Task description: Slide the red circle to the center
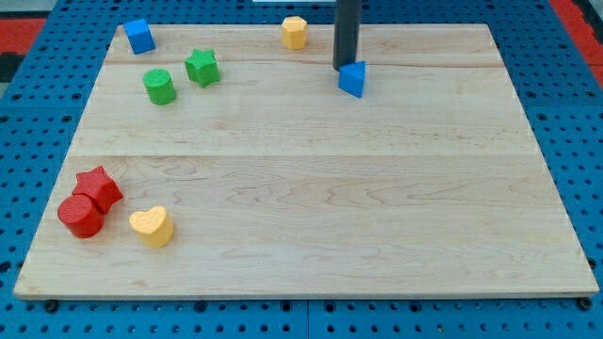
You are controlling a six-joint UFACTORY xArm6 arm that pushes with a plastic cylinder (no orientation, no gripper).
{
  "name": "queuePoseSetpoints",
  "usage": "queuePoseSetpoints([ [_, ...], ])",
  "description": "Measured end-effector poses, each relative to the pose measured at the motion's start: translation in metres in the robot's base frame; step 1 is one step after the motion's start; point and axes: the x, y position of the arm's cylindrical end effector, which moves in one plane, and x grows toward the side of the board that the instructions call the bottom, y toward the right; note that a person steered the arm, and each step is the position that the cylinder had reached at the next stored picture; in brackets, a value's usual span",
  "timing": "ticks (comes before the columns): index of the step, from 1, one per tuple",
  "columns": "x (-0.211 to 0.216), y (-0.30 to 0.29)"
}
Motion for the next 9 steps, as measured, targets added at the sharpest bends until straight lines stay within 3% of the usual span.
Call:
queuePoseSetpoints([
  [1, 0.024, -0.028],
  [3, 0.105, -0.202],
  [4, 0.12, -0.307],
  [5, 0.135, -0.368],
  [6, 0.143, -0.367],
  [8, 0.251, -0.367],
  [9, 0.268, -0.352],
])
